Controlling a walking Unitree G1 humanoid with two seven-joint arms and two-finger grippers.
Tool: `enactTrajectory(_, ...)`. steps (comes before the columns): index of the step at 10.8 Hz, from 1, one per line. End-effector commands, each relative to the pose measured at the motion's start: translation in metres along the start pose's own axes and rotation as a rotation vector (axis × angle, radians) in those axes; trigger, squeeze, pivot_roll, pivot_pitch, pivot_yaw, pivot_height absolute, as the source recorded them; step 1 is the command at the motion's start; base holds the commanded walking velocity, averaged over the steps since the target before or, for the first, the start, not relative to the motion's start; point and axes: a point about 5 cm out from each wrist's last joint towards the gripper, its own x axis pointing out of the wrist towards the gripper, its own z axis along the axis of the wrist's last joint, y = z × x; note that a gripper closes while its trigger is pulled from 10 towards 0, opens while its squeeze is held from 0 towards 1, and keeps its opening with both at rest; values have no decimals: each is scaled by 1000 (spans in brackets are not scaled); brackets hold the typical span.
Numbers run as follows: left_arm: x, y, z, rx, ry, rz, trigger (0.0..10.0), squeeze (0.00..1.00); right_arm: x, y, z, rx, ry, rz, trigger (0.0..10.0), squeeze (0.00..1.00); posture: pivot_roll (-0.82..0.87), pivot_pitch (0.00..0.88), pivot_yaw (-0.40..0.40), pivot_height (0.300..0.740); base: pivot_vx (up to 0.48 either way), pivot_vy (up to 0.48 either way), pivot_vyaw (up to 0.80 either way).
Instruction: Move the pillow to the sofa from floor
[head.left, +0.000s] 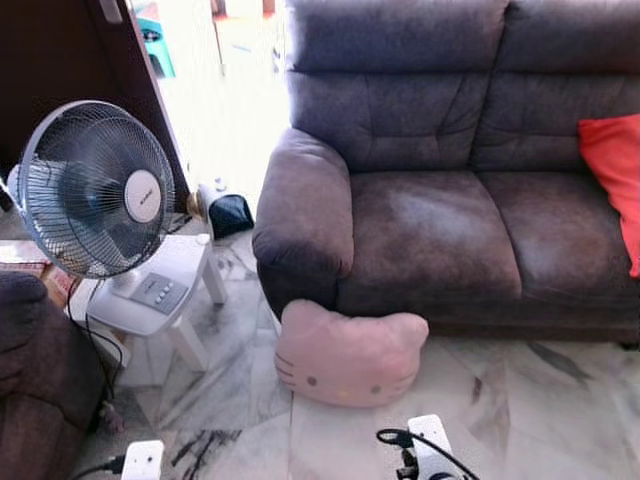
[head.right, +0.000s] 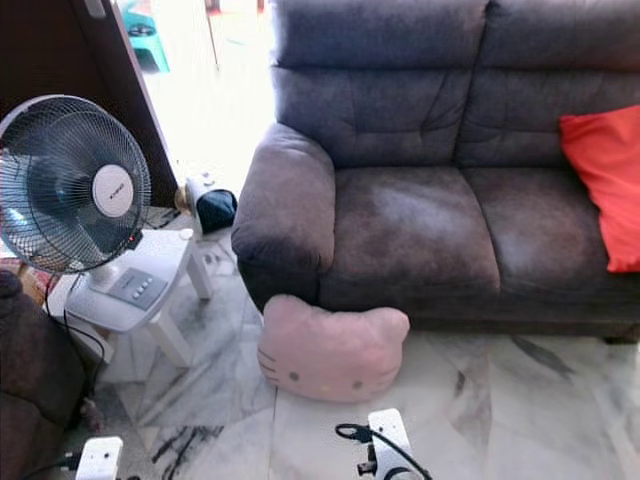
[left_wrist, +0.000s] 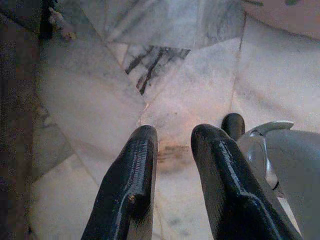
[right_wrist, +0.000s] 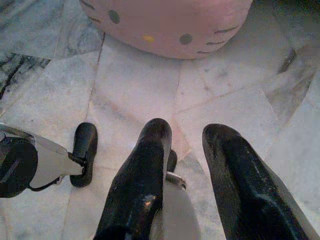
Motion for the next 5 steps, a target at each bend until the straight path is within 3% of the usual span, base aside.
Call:
enactTrajectory(1,0,-8,-7,-10,26,-4,10000,0,0,-1,2,10,-7,-4,10000,0,150,126,28,726,0,0,0)
enactTrajectory(2,0,-10,-7,-11,26,-6,10000,0,0,-1,2,10,-8,-4,10000,0,150,130,28,726,0,0,0)
enactTrajectory(5,7,-56,8,-1,-10,-46,10000,0,0,-2,3,7,-11,3,10000,0,139,133,12,726,0,0,0)
